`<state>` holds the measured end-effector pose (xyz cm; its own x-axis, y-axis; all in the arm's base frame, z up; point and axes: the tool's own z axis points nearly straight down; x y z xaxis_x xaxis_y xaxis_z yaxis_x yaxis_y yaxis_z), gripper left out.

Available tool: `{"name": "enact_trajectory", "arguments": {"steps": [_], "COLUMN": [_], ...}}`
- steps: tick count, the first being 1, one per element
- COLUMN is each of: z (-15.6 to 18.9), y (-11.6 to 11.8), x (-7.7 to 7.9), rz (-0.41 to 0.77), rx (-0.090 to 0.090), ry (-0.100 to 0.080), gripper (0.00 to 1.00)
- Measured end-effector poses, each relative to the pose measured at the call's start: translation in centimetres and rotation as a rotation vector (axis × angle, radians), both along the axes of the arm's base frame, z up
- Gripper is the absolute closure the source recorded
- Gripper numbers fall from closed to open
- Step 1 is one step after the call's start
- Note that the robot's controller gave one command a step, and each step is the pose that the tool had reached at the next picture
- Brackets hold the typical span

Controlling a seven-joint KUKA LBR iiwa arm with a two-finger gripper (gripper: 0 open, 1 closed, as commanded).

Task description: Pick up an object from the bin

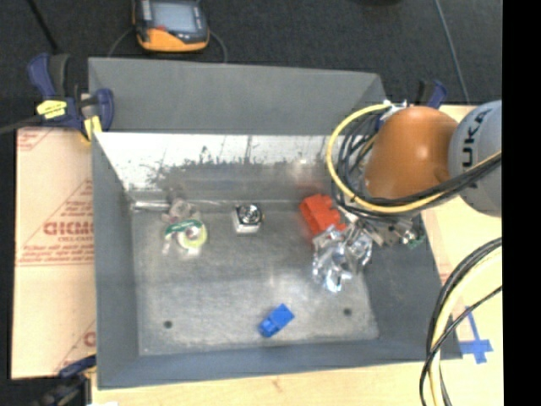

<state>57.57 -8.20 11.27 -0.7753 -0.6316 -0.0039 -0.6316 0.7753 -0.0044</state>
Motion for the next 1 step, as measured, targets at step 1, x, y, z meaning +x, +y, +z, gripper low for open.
{"name": "enact_trajectory", "arguments": {"steps": [1], "z": [3.02], "y": [-0.07], "x": [0.09], "rz": [-0.006], "rx": [0.000], "ry": [0.001], "gripper": [1.00]}}
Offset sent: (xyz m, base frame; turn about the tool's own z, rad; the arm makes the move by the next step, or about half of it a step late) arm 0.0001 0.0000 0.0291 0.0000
